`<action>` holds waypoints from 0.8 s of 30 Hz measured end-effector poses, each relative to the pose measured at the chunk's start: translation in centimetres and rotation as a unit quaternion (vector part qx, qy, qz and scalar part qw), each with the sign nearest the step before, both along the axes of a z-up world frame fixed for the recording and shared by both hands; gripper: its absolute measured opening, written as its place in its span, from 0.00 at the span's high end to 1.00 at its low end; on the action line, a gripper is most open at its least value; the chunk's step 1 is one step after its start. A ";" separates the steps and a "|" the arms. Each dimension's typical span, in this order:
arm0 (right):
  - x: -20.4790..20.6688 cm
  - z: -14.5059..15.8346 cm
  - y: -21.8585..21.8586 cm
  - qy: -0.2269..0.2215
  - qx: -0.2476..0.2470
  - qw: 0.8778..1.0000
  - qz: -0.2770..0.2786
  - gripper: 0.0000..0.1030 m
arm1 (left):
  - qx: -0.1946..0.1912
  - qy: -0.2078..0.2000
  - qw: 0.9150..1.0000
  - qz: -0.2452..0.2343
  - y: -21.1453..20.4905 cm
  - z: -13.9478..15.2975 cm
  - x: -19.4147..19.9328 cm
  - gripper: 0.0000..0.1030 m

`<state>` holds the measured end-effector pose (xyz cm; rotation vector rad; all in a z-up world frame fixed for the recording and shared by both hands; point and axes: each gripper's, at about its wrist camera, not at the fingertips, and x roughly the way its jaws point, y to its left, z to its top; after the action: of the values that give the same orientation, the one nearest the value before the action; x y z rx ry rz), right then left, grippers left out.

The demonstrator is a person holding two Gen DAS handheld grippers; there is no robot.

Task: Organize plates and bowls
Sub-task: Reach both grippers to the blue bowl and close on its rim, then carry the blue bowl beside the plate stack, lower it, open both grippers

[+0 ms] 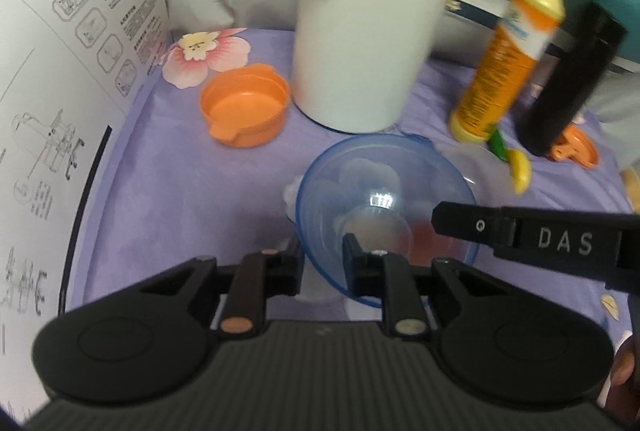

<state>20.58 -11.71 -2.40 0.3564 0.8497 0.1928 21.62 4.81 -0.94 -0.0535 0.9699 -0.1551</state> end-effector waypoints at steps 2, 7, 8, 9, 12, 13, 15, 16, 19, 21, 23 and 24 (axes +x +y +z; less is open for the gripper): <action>-1.9 0.1 -0.9 -0.001 -0.001 1.000 -0.001 0.86 | -0.001 -0.004 1.000 -0.010 -0.7 0.6 -1.5 0.82; -5.9 -0.2 -2.6 0.009 -0.003 1.000 -0.008 0.86 | -0.003 0.000 0.999 -0.032 -2.8 1.1 -5.0 0.82; -6.6 -0.3 -2.9 0.010 -0.003 1.000 -0.010 0.86 | -0.004 0.003 0.999 -0.036 -3.2 1.1 -5.6 0.81; -7.4 -0.4 -3.2 0.012 -0.004 1.000 -0.011 0.86 | -0.005 0.006 0.999 -0.039 -3.6 1.1 -6.3 0.81; -9.9 -0.9 -4.2 0.015 -0.011 1.000 -0.015 0.86 | -0.011 0.016 0.999 -0.049 -4.6 1.0 -8.2 0.81; -10.8 -1.1 -4.5 0.016 -0.013 1.000 -0.016 0.86 | -0.011 0.019 0.998 -0.051 -4.9 0.9 -8.8 0.80; -12.3 -1.4 -5.2 0.018 -0.015 1.000 -0.015 0.86 | -0.013 0.025 0.998 -0.057 -5.6 0.7 -10.0 0.79; -12.8 -1.5 -5.4 0.020 -0.016 1.000 -0.016 0.86 | -0.013 0.028 0.998 -0.060 -5.9 0.6 -10.5 0.79; -14.8 -2.1 -6.5 0.028 -0.015 0.999 -0.018 0.86 | -0.014 0.043 0.996 -0.071 -6.9 0.0 -12.0 0.79; -15.9 -2.5 -7.2 0.032 -0.013 0.999 -0.020 0.86 | -0.015 0.050 0.996 -0.077 -7.3 -0.3 -12.9 0.79; -17.2 -2.9 -7.9 0.035 -0.013 0.999 -0.021 0.86 | -0.014 0.056 0.995 -0.085 -7.8 -0.6 -13.8 0.79; -17.6 -3.1 -7.9 0.037 -0.013 0.999 -0.022 0.85 | -0.012 0.059 0.994 -0.089 -8.1 -0.7 -14.3 0.79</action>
<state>2.98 -19.63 -5.48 0.3593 0.9155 0.1288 7.34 -3.32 -1.64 0.0012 1.0897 -0.3313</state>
